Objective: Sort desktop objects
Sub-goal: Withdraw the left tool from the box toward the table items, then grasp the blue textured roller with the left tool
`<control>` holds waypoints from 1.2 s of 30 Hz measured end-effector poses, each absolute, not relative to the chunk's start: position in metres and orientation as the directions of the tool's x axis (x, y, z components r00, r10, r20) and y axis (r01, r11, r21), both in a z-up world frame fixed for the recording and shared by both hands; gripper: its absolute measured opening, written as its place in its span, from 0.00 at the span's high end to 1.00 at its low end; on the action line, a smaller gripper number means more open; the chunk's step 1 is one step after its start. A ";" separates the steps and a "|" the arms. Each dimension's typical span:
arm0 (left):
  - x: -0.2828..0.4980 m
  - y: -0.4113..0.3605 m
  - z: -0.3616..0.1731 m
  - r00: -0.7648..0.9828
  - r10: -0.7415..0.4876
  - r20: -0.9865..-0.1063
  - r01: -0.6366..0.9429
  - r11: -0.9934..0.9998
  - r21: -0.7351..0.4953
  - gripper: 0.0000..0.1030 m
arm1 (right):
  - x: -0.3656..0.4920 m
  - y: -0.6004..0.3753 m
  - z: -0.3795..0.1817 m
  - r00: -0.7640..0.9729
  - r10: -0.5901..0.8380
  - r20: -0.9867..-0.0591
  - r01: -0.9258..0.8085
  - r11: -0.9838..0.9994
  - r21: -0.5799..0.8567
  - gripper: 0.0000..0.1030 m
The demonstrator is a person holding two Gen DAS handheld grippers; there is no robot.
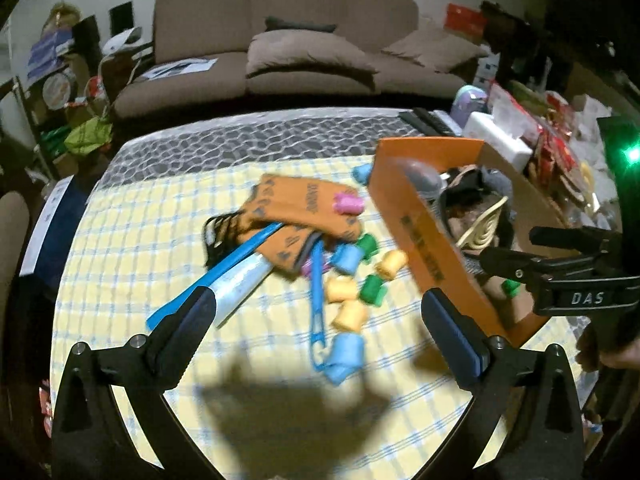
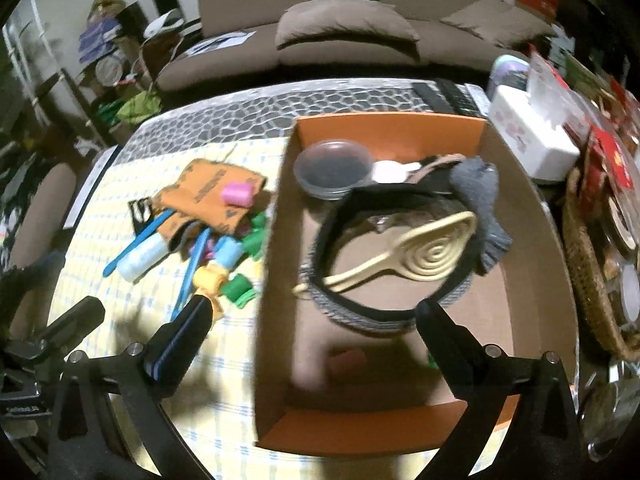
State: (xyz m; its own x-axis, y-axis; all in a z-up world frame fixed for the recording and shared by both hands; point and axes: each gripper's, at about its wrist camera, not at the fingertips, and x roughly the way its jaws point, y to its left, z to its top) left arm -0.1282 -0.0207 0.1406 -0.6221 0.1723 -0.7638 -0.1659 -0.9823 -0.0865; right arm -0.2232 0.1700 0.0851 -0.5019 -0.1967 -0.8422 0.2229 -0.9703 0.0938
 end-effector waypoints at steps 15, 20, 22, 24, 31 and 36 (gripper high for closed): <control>-0.118 -0.083 0.095 -0.580 0.222 -0.784 -0.071 -0.972 -0.222 0.00 | -0.218 0.097 0.081 -0.487 -0.312 -0.816 0.365 -0.921 0.134 0.00; -0.118 -0.056 0.078 -0.552 0.259 -0.793 -0.163 -0.966 -0.202 0.11 | -0.220 0.090 0.077 -0.480 -0.335 -0.811 0.355 -0.919 0.169 0.01; -0.119 -0.041 0.069 -0.535 0.261 -0.804 -0.204 -0.963 -0.177 0.24 | -0.222 0.092 0.079 -0.481 -0.359 -0.800 0.341 -0.917 0.206 0.01; -0.121 -0.030 0.061 -0.514 0.258 -0.818 -0.224 -0.961 -0.163 0.33 | -0.225 0.095 0.081 -0.481 -0.392 -0.784 0.327 -0.910 0.255 0.03; -0.124 0.001 0.046 -0.486 0.289 -0.825 -0.292 -0.943 -0.158 0.53 | -0.230 0.102 0.087 -0.486 -0.458 -0.744 0.308 -0.887 0.345 0.06; -0.120 0.014 0.043 -0.476 0.323 -0.818 -0.341 -0.925 -0.167 0.56 | -0.234 0.102 0.081 -0.461 -0.482 -0.745 0.317 -0.874 0.369 0.23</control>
